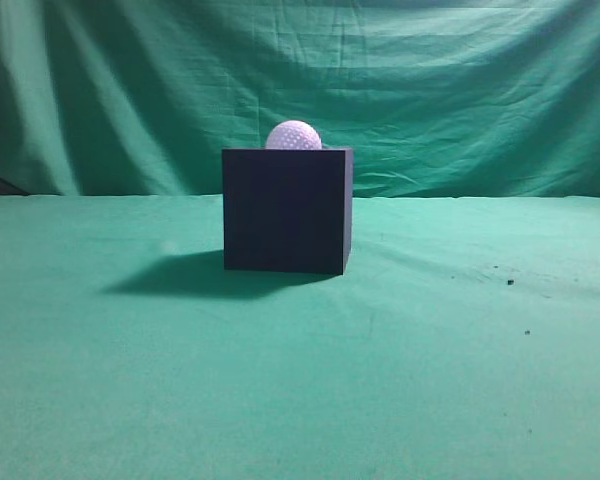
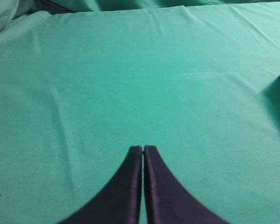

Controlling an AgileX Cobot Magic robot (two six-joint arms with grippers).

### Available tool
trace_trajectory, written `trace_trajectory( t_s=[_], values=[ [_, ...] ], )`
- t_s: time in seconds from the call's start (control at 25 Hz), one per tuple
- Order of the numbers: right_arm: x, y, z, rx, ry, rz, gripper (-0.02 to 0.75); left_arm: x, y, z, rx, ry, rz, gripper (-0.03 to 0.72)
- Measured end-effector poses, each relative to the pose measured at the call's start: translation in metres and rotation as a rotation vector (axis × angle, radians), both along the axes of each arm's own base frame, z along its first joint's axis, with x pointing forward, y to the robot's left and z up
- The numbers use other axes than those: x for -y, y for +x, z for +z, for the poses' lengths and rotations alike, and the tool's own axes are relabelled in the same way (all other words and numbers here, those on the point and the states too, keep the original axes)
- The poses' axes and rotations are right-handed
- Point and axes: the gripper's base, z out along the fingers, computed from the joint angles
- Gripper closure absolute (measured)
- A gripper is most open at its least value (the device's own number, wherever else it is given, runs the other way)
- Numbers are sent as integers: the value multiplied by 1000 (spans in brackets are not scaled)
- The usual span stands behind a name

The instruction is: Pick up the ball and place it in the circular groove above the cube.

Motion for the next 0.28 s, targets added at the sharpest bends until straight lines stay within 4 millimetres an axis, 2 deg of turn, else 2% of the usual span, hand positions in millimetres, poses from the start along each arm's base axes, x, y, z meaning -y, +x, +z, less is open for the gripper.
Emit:
trace_trajectory(
  t_s=[0.28],
  values=[
    [0,0,0,0,-2,1,738,0,0,0,0,0,0,688]
  ],
)
